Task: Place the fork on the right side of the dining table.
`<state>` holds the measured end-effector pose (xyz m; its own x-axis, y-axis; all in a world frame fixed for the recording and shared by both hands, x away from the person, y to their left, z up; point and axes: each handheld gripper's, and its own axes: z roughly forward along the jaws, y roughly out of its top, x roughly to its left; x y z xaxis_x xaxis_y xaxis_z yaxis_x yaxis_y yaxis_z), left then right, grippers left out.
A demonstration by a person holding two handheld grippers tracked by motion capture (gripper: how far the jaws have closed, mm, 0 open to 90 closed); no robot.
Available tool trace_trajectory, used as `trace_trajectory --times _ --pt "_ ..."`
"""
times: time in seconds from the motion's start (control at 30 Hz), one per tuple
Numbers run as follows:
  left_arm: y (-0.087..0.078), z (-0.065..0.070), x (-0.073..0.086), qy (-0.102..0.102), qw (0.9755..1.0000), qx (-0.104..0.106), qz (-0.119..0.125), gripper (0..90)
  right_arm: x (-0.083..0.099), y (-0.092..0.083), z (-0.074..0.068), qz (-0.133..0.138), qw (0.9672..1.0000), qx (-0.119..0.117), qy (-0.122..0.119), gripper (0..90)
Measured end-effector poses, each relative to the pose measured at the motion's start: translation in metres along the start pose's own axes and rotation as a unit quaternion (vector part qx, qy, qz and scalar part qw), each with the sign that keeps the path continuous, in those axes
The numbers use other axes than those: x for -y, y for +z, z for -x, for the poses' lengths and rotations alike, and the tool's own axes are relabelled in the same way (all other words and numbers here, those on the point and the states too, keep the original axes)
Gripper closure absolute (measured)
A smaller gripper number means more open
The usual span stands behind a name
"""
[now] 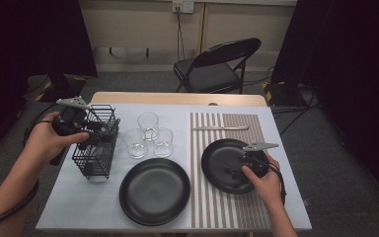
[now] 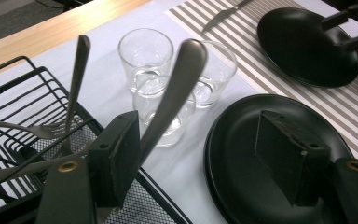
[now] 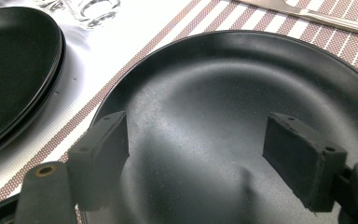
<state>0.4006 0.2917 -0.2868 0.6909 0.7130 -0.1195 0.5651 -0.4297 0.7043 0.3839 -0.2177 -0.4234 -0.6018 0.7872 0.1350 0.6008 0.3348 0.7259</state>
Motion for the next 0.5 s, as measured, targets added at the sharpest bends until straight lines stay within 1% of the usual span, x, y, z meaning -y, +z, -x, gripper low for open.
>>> trace_trajectory --times 0.03,0.1,0.13,0.2,0.23,0.3,0.37,0.5 --pt "0.001 -0.001 0.0 -0.008 1.0 0.0 0.002 31.0 0.0 0.0 0.0 -0.001 1.0 -0.002 -0.001 21.7" --pt "0.002 -0.005 -0.001 -0.01 0.9999 -0.004 -0.001 31.2 0.0 0.0 0.0 -0.004 1.0 0.0 -0.001 21.6" --pt "0.002 -0.006 -0.001 -0.015 0.9999 -0.004 0.002 31.2 0.0 0.001 0.0 -0.003 1.0 -0.002 -0.001 21.7" --pt "0.002 -0.01 -0.002 -0.016 0.9999 -0.006 -0.001 31.5 0.0 0.001 -0.001 -0.003 1.0 -0.001 -0.001 21.6" --pt "0.002 -0.012 -0.002 -0.018 0.9998 -0.006 0.002 31.5 0.0 0.001 -0.002 -0.006 1.0 -0.002 0.001 21.7" --pt "0.004 -0.015 -0.003 -0.018 0.9998 -0.009 0.002 31.5 0.0 0.002 -0.002 -0.004 1.0 -0.004 -0.004 21.6" --pt "0.005 -0.017 -0.004 -0.024 0.9996 -0.013 0.007 31.8 0.0 0.002 -0.002 -0.007 1.0 -0.002 -0.003 21.6" --pt "0.007 -0.022 -0.008 -0.023 0.9996 -0.019 0.002 32.8 0.0 0.002 -0.002 -0.005 1.0 -0.003 -0.005 21.6"
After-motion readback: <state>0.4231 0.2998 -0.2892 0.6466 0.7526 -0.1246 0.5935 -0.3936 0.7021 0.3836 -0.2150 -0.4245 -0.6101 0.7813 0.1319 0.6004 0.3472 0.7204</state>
